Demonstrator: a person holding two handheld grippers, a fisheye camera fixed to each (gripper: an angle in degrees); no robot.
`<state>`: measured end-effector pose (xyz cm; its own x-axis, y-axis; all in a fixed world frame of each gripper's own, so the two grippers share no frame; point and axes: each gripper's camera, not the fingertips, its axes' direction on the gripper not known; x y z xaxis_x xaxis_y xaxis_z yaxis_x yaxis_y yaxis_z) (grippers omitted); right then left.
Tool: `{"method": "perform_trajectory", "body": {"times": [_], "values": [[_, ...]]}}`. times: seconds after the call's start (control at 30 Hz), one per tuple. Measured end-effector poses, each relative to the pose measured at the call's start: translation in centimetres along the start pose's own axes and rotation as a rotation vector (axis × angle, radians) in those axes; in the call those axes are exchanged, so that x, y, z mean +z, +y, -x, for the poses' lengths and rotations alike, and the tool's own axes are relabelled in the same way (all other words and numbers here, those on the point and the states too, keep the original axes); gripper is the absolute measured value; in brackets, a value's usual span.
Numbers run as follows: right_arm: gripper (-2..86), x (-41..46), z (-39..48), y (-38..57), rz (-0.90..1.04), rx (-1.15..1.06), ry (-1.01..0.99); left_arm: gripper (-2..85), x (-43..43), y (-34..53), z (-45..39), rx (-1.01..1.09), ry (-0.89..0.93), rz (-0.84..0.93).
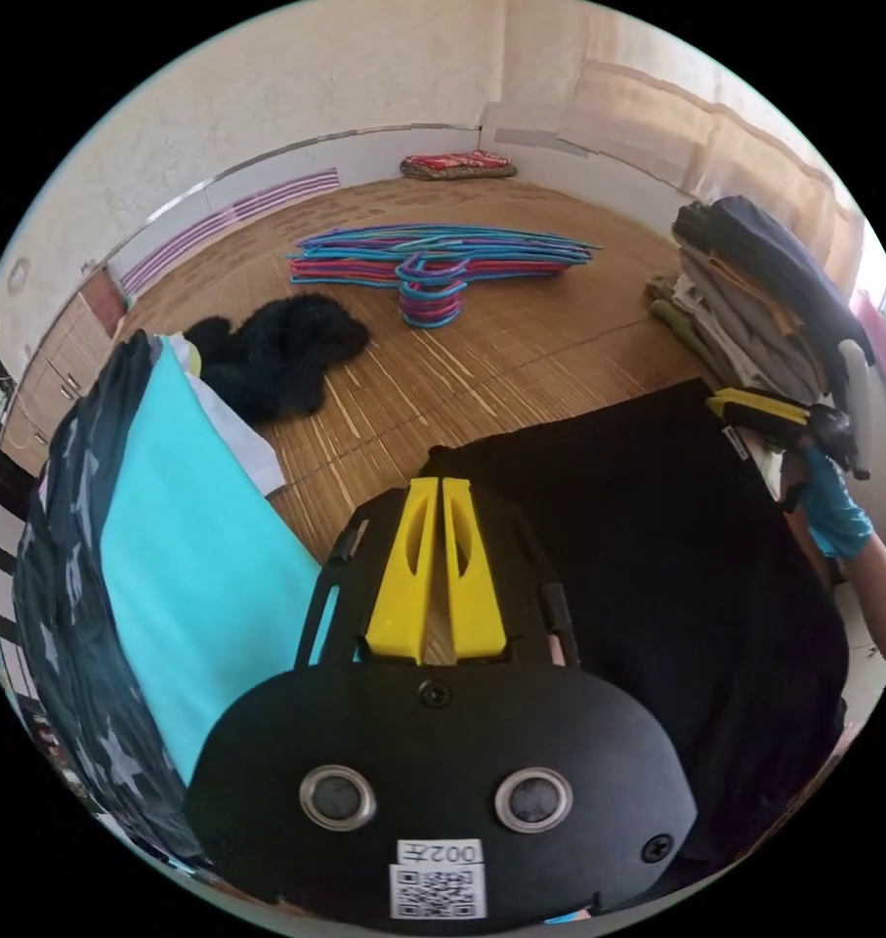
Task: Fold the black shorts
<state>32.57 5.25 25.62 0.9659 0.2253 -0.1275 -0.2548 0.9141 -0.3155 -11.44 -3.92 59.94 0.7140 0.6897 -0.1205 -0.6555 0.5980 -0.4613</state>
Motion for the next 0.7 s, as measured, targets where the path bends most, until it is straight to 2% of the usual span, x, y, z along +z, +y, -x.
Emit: {"method": "perform_trajectory", "body": {"times": [0.17, 0.3, 0.43, 0.7], "values": [[0.8, -0.8, 0.0, 0.0, 0.017, -0.002, -0.007, -0.7, -0.5, -0.1, -0.6, 0.010, -0.022, 0.045], [6.0, -3.0, -0.4, 0.3, 0.039, 0.012, -0.021, 0.3, -3.2, 0.6, -0.3, -0.008, 0.016, 0.046], [7.4, -7.8, 0.2, 2.7, -0.037, -0.025, -0.045, 3.6, -8.2, 3.7, -0.7, 0.010, 0.049, 0.001], [8.9, -16.3, 3.9, 9.2, -0.037, -0.201, -0.218, 7.3, -15.7, 12.7, -4.7, 0.063, 0.154, 0.027]]}}
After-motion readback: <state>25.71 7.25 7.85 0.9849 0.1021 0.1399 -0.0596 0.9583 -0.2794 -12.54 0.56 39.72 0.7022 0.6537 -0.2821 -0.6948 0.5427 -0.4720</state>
